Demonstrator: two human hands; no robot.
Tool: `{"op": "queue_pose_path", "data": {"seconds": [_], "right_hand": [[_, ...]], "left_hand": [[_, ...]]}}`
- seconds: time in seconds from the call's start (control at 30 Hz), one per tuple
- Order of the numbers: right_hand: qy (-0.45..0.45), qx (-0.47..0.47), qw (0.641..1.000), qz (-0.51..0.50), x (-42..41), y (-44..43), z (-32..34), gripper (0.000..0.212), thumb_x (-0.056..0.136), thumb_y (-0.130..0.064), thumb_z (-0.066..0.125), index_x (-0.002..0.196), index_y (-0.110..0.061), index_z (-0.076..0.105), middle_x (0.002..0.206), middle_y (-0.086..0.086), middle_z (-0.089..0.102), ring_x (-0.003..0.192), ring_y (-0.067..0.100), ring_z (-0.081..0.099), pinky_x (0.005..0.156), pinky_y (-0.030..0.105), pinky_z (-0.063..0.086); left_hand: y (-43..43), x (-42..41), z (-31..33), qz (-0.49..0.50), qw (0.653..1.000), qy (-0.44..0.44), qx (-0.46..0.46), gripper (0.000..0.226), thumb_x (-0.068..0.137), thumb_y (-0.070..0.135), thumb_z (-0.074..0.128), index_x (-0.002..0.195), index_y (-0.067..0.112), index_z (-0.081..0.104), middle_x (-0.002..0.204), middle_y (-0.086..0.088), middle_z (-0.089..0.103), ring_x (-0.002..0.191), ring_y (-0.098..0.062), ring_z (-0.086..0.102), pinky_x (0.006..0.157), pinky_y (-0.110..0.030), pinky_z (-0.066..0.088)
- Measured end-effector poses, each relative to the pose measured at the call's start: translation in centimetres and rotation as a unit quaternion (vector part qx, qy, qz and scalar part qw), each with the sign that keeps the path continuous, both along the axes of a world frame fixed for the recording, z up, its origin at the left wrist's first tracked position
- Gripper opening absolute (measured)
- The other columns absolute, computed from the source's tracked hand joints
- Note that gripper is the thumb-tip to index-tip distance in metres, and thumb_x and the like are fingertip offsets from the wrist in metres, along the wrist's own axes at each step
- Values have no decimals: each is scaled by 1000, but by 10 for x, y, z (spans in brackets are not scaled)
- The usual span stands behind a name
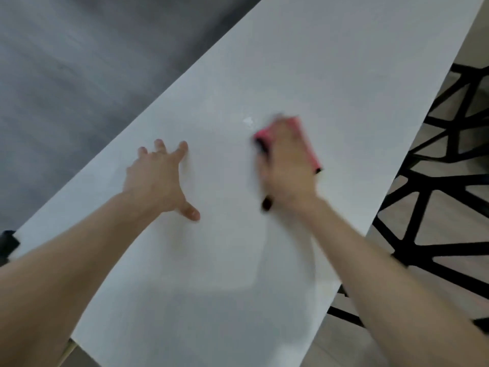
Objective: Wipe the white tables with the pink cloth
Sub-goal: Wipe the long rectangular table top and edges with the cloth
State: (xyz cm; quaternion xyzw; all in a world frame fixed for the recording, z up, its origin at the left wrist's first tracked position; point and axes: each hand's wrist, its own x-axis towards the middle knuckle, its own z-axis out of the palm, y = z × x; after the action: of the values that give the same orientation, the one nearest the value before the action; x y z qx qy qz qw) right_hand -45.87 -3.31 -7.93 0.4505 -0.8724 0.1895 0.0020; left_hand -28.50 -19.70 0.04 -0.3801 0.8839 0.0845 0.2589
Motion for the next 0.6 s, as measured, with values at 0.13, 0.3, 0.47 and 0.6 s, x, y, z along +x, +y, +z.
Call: {"op": "queue_pose_path", "data": {"seconds": [0.13,0.3,0.47,0.6], "right_hand": [[36,29,908,417,44,6,-4,55,113,-36,50,164,-17,44,174,9,35,165,27,23,134,51,19],[-2,97,995,-27,-106,-18,15,56,113,-39,41,167,-24,37,178,6,25,167,26,13,136,44,7],[13,48,996,70,18,-48,-2,59,113,-45,39,168,-24,37,178,11,23,167,30,14,135,48,8],[37,75,910,407,14,-29,0,57,113,-45,42,167,-29,38,178,3,24,168,23,12,136,46,10]], "left_hand": [[-1,1,-1,4,1000,2,-2,175,34,74,102,173,38,1,179,-14,11,160,-47,24,114,-62,48],[-2,2,-2,19,1000,12,13,176,34,72,104,172,40,0,180,-9,8,163,-43,18,119,-63,44],[-3,6,-3,27,999,21,9,177,32,78,100,172,43,-3,182,-3,3,165,-38,16,118,-60,45],[1,11,-6,71,997,41,11,182,31,75,102,173,31,-5,183,6,-3,169,-27,4,124,-56,39]]}}
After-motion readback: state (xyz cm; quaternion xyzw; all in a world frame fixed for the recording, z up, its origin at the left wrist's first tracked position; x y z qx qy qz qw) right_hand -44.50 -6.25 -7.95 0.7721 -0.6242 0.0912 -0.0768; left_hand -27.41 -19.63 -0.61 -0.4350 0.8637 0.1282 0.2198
